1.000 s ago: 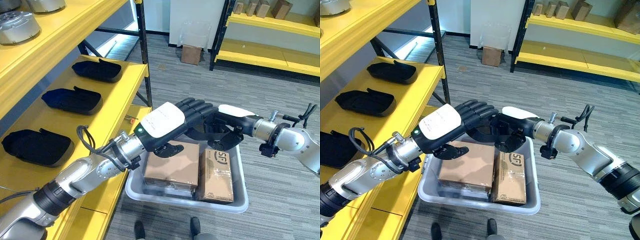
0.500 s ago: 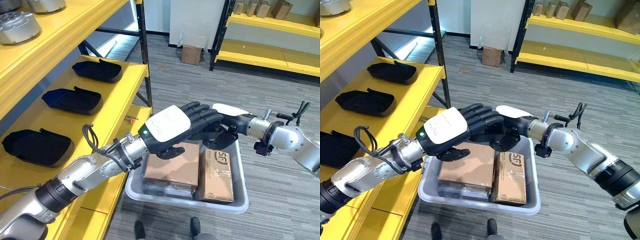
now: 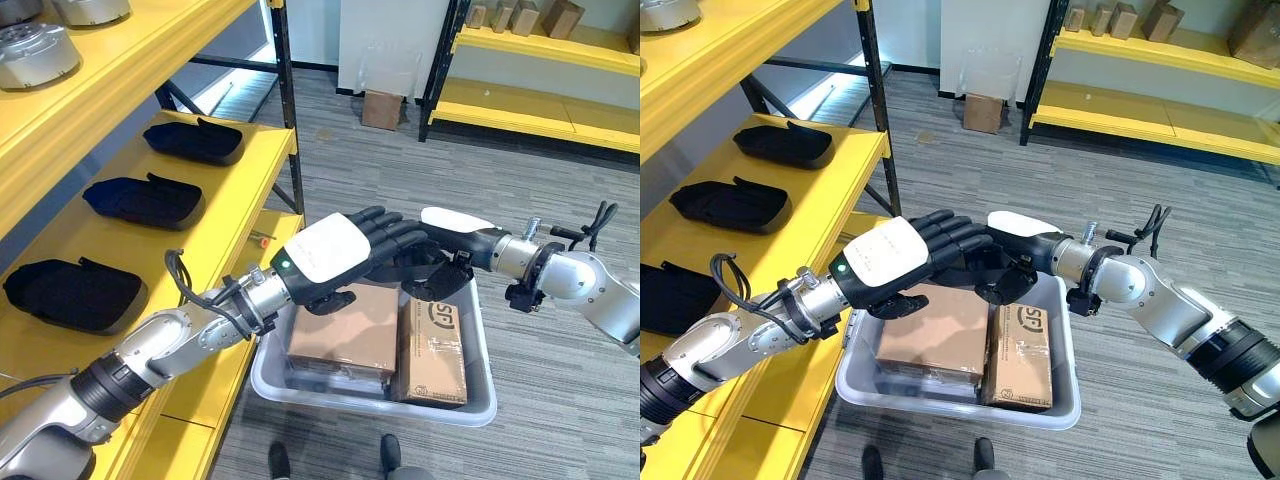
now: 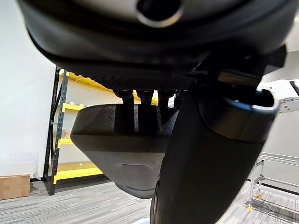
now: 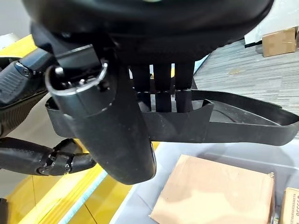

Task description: Move parts from the plastic box to the shelf.

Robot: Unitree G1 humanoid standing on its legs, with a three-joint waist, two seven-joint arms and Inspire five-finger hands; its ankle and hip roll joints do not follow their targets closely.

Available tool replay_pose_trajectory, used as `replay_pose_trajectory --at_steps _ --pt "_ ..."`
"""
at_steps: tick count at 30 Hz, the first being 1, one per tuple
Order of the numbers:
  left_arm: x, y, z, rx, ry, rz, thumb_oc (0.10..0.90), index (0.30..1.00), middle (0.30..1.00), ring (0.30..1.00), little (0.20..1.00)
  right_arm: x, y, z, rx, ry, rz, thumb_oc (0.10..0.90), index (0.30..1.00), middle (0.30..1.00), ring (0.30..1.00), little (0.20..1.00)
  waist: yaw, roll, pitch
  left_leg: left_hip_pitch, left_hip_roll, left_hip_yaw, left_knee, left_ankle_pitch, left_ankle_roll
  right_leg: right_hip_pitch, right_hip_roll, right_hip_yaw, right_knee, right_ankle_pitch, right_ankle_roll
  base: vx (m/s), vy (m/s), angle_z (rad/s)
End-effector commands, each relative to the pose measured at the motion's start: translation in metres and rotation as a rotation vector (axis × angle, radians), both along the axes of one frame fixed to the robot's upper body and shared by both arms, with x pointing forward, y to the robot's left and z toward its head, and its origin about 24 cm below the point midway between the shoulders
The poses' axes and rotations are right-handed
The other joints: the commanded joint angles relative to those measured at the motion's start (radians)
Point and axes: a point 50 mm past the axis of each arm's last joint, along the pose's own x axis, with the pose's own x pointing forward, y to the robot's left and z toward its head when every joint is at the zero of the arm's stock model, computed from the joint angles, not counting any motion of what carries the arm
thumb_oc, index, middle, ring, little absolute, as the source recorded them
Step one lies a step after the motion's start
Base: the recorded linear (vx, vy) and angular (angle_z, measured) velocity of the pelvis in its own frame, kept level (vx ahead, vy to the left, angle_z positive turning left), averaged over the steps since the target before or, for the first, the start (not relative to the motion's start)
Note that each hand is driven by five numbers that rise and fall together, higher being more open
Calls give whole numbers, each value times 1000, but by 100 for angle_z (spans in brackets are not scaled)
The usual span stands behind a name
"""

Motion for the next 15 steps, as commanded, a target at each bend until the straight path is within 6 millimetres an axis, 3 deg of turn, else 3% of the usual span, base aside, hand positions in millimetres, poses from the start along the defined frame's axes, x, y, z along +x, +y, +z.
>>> replay_pose_trajectory --at_steps 1,15 --pt "15 0 31 -57 -155 9 900 1000 1000 1000 1000 1 27 70 112 -259 132 400 300 300 300 300 -2 -33 -97 81 70 62 -8 -87 -53 95 -57 -22 -2 -108 78 0 0 0" --pt "28 4 19 77 -192 56 900 1000 1000 1000 1000 0 35 72 111 -269 164 400 300 300 300 300 -6 -28 -97 84 69 65 -8 -89 -52 96 -57 -18 -2 -109 78 0 0 0"
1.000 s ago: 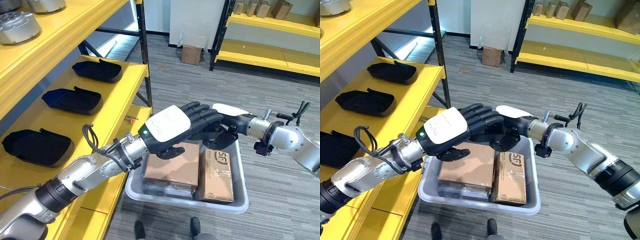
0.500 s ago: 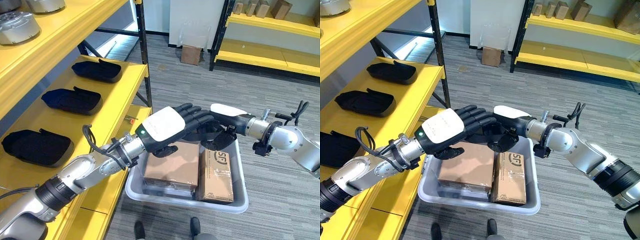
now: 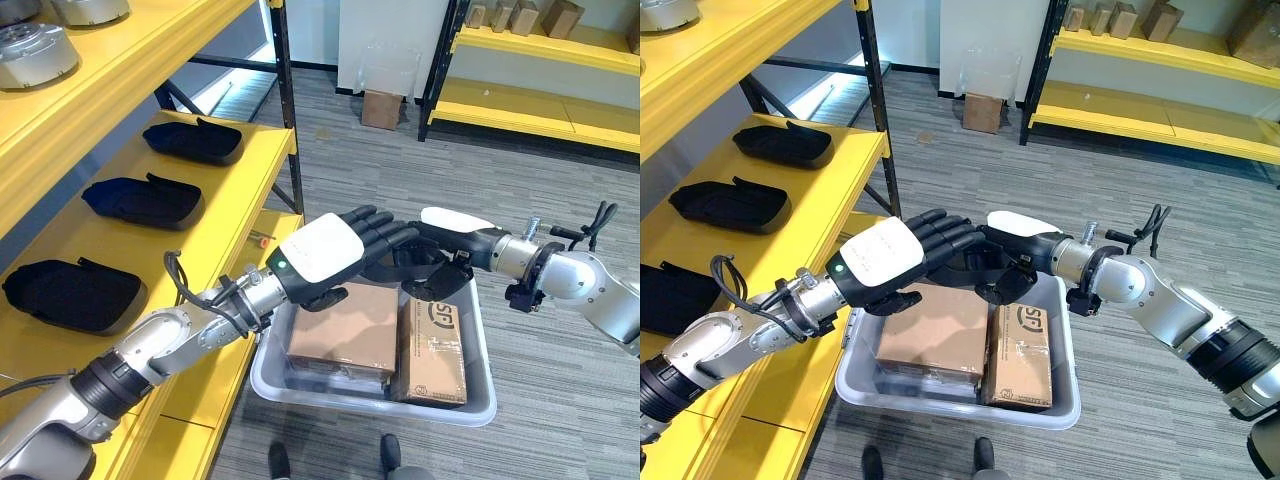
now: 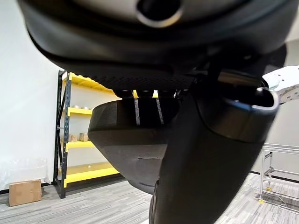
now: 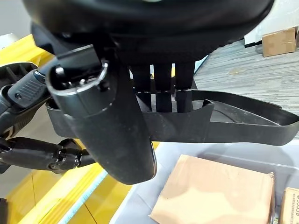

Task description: Move parts from the plastic box to the shelf.

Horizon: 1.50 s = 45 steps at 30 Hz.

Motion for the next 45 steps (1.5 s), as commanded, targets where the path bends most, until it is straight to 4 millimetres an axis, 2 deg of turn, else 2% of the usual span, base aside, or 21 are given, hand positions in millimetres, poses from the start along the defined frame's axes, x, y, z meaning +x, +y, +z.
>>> replay_pose_trajectory --at_steps 1,11,12,13,14,34,44,45 --pt "19 -1 25 31 -130 18 900 1000 1000 1000 1000 0 36 73 114 -274 171 400 300 300 300 300 -7 -27 -97 84 68 65 -8 -89 -52 96 -58 -18 -1 -109 78 0 0 0" --pt "26 3 17 63 -114 52 900 1000 1000 1000 1000 2 37 76 127 -288 168 400 300 300 300 300 -10 -28 -97 84 67 66 -8 -90 -51 96 -56 -16 -1 -111 77 0 0 0" --pt "26 2 17 65 -114 50 784 838 838 838 838 2 37 76 129 -288 170 400 300 300 300 300 -11 -28 -98 85 68 67 -8 -90 -51 96 -56 -16 -1 -111 77 0 0 0" --pt "26 2 16 68 -114 50 608 591 591 591 591 2 38 76 132 -287 172 400 300 300 300 300 -10 -28 -98 85 68 67 -8 -90 -51 97 -56 -16 -1 -111 77 0 0 0" --pt "26 1 16 73 -117 49 400 300 300 300 300 2 39 76 134 -288 175 400 300 300 300 300 -10 -28 -99 85 68 67 -8 -91 -52 96 -56 -16 -1 -111 77 0 0 0" --pt "35 2 3 39 -64 103 400 300 300 300 300 0 46 81 168 -309 207 400 300 300 300 300 -18 -25 -102 93 68 71 -8 -93 -50 101 -55 -10 -1 -115 74 0 0 0" --pt "35 5 -2 24 -42 120 400 300 300 300 300 -1 39 84 240 -326 180 400 300 300 300 300 -22 -19 -101 95 70 74 -8 -94 -49 98 -55 -9 -1 -113 74 0 0 0" --pt "36 6 -3 20 -42 127 400 300 300 300 300 1 35 82 268 -322 157 486 421 421 421 421 -23 -18 -101 95 70 75 -8 -94 -49 98 -55 -10 -1 -113 74 0 0 0"
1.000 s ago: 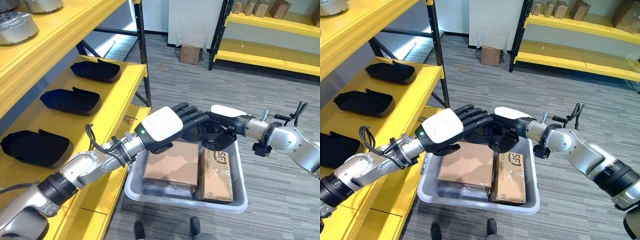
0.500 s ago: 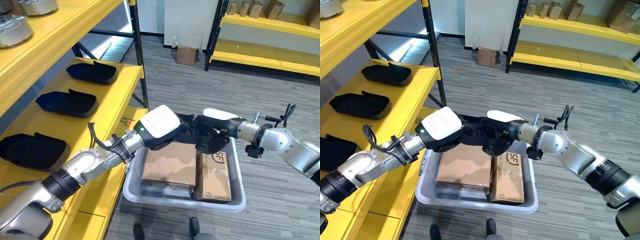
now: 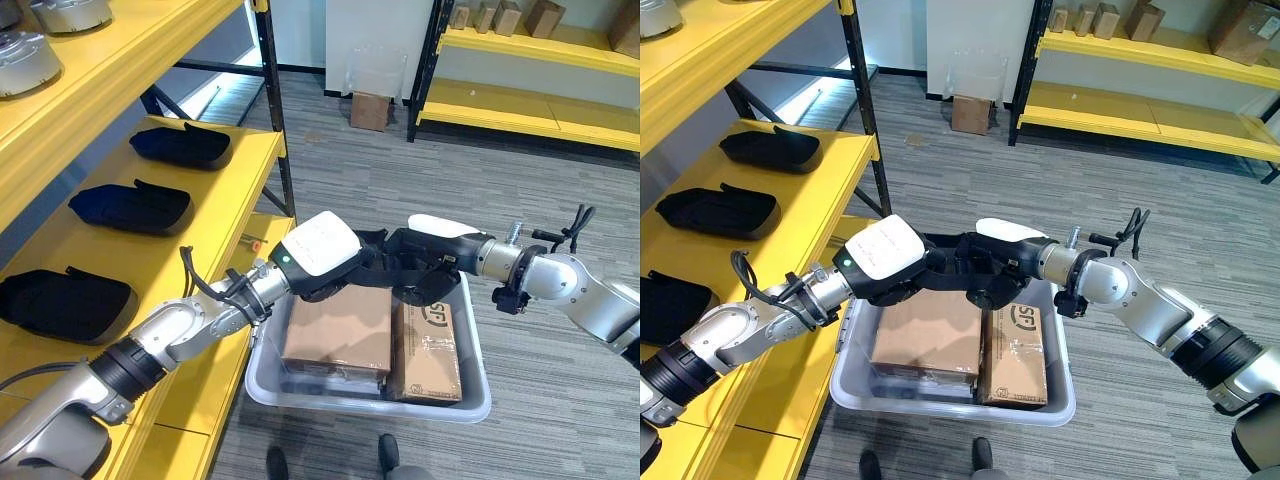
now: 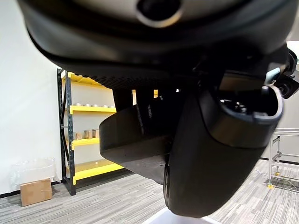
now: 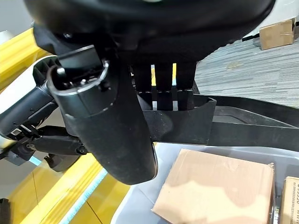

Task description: Move parts from the plastic box to the shelf.

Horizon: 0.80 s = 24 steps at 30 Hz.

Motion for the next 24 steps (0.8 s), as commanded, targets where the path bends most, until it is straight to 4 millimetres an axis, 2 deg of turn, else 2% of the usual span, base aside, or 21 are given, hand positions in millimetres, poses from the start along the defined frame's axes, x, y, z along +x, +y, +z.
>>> replay_pose_trajectory --at_steps 1,5,8,12,14,17,24 --pt "16 5 8 -43 -37 61 400 300 300 300 300 -2 18 89 308 -345 99 900 1000 1000 1000 1000 -1 -13 -91 89 68 60 -8 -92 -49 101 -56 -28 -1 -113 74 6 0 -4" --pt "14 16 8 -70 -37 99 400 300 300 300 300 -12 0 85 502 -321 54 900 1000 1000 1000 1000 -8 -4 -89 89 67 62 -8 -94 -46 97 -57 -25 -1 -112 74 10 5 -6" --pt "10 31 11 -103 -38 149 400 300 300 300 300 -24 -18 75 669 -285 7 900 1000 1000 1000 1000 -15 4 -88 88 64 65 -8 -95 -44 93 -58 -22 -1 -113 75 15 2 -6" --pt "2 53 11 -147 -35 225 400 300 300 300 300 -42 -35 56 780 -225 -38 900 1000 1000 1000 1000 -21 9 -90 88 64 70 -8 -97 -44 89 -60 -18 -1 -114 75 21 -13 -9" --pt "-2 60 9 -159 -29 249 400 300 300 300 300 -48 -41 51 799 -218 -60 900 1000 1000 1000 1000 -22 11 -94 88 64 69 -8 -98 -43 88 -60 -17 -1 -116 75 22 -11 -7" --pt "-16 86 11 -182 -37 331 400 300 300 300 300 -67 -63 32 875 -203 -163 900 1000 1000 1000 1000 -32 23 -93 88 64 74 -8 -99 -44 83 -61 -11 -1 -119 75 11 -3 -1" --pt "-44 112 18 -214 -81 414 400 300 300 300 300 -89 -81 3 924 -170 -299 900 1000 1000 1000 1000 -44 45 -96 89 63 79 -8 -102 -44 79 -62 -1 -1 -123 72 2 -3 -1"
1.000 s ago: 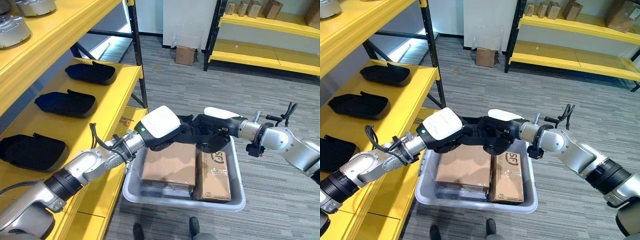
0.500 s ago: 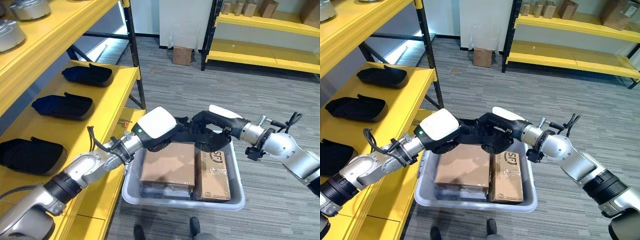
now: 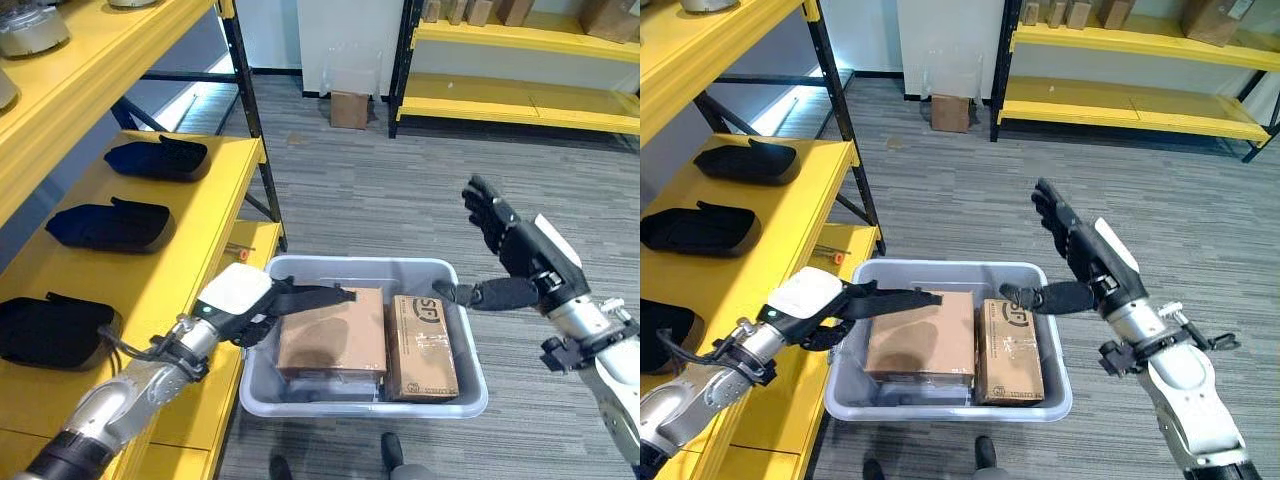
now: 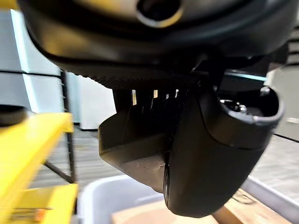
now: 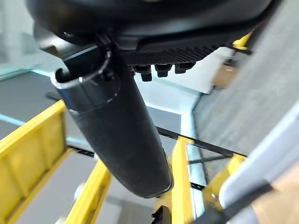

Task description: Move parts from the plastic box to the shelf.

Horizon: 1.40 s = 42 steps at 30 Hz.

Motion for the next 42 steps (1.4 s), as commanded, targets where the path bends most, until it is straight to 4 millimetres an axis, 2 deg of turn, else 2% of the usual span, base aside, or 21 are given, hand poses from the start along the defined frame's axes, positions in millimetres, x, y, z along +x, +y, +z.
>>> replay_pose_trajectory --at_steps 1,2,7,13,15,19,20,21,22,23,25,26,27,29,31,32,33,35,38,40,42 --pt "7 0 70 -61 -314 -54 400 300 300 300 300 -5 -5 54 -25 -274 4 900 1000 1000 1000 1000 -12 18 -85 76 64 40 -3 -73 -48 94 -59 -32 5 -111 69 3 -33 -3" --pt "1 3 74 -66 -337 -45 400 300 300 300 300 -7 -11 44 15 -248 -47 900 1000 1000 1000 1000 -14 27 -82 77 64 41 -3 -72 -47 93 -59 -30 5 -112 68 3 -37 -2" --pt "-16 8 89 -51 -399 -41 400 300 300 300 300 -9 -16 29 44 -213 -116 900 1000 1000 1000 1000 -18 54 -74 83 65 43 -3 -67 -48 96 -53 -17 5 -120 58 -5 -51 -1" --pt "-27 13 102 -51 -450 -24 400 300 300 300 300 -2 -9 30 37 -224 -99 900 1000 1000 1000 1000 -9 84 -38 92 93 40 -3 -37 -49 52 -19 3 125 -181 22 -78 -96 -6" --pt "-34 19 105 -57 -471 11 400 300 300 300 300 10 4 37 51 -261 -53 900 1000 1000 1000 1000 20 95 5 80 132 29 7 1 -48 -33 41 15 268 -243 -18 -214 -255 -11" --pt "-39 25 104 -54 -474 49 400 300 300 300 300 20 20 46 48 -301 11 900 1000 1000 1000 1000 52 86 34 55 167 6 21 51 -56 -83 81 6 351 -287 -51 -129 -240 -18" --pt "-40 26 105 -54 -476 52 400 300 300 300 300 21 20 46 48 -303 14 900 1000 1000 1000 1000 49 88 33 48 171 4 20 58 -58 -89 86 5 351 -281 -54 -161 -314 -16" --pt "-42 27 103 -60 -473 64 400 300 300 300 300 24 27 53 37 -327 45 900 1000 1000 1000 1000 78 86 57 24 179 -28 18 122 -67 -94 100 -16 356 -293 -71 -212 -288 -8" --pt "-43 28 104 -64 -476 67 400 300 300 300 300 26 30 58 37 -340 63 900 1000 1000 1000 1000 88 88 71 -9 173 -57 11 166 -69 -106 102 -33 349 -285 -77 -302 -341 19" --pt "-42 28 105 -62 -488 68 400 300 300 300 300 27 32 63 36 -351 84 900 1000 1000 1000 1000 96 86 81 -45 156 -76 6 187 -72 -114 92 -56 333 -282 -80 -272 -228 59" --pt "-42 27 106 -37 -484 60 400 300 300 300 300 25 28 66 9 -359 73 900 1000 1000 1000 1000 102 75 76 -80 109 -64 7 166 -58 -102 68 -106 297 -281 -87 -162 -179 116" --pt "-42 27 106 -37 -484 59 400 300 300 300 300 25 28 66 9 -359 72 900 1000 1000 1000 1000 101 76 75 -82 110 -65 7 167 -58 -102 68 -107 294 -279 -87 -144 -180 148" --pt "-43 24 107 -24 -487 43 400 300 300 300 300 23 21 67 0 -374 28 900 1000 1000 1000 1000 107 66 77 -79 80 -59 26 127 -58 -83 44 -146 263 -273 -87 -173 -148 114" --pt "-43 24 109 -28 -501 44 400 300 300 300 300 20 15 66 13 -381 -7 900 1000 1000 1000 1000 95 63 79 -58 84 -61 89 84 -56 -77 28 -176 231 -245 -92 -217 -99 110" --pt "-43 22 110 -45 -517 37 400 300 300 300 300 15 10 63 36 -379 -31 900 1000 1000 1000 1000 77 65 72 -22 108 -55 138 53 -62 -75 13 -221 220 -244 -96 -162 -13 135" --pt "-43 21 113 -55 -546 32 400 300 300 300 300 12 5 58 54 -366 -63 900 1000 1000 1000 1000 58 68 63 36 139 -36 190 51 -68 -91 0 -269 224 -237 -104 -136 6 109" --pt "-42 20 113 -56 -545 30 400 300 300 300 300 11 4 57 53 -366 -65 900 1000 1000 1000 1000 54 71 65 35 141 -44 193 50 -69 -87 1 -276 225 -240 -104 -109 49 83" --pt "-41 19 116 -65 -571 28 400 300 300 300 300 6 -4 51 74 -346 -116 900 1000 1000 1000 1000 32 83 51 111 158 -40 207 37 -81 -107 -12 -308 232 -249 -96 -119 116 99" --pt "-40 18 122 -61 -607 26 400 300 300 300 300 -5 -19 40 92 -320 -210 900 1000 1000 1000 1000 -11 116 32 153 137 -3 117 -20 -79 -147 -49 -377 275 -225 -70 -137 233 101" --pt "-41 18 121 -64 -605 27 400 300 300 300 300 -9 -26 36 97 -309 -257 900 1000 1000 1000 1000 -8 116 26 138 125 27 91 -76 -72 -140 -73 -390 283 -205 -51 10 206 68" --pt "-43 18 122 -52 -609 25 400 300 300 300 300 -10 -27 34 99 -305 -268 900 1000 1000 1000 1000 -3 112 24 135 112 38 92 -107 -62 -130 -88 -391 278 -183 -37 40 212 49"
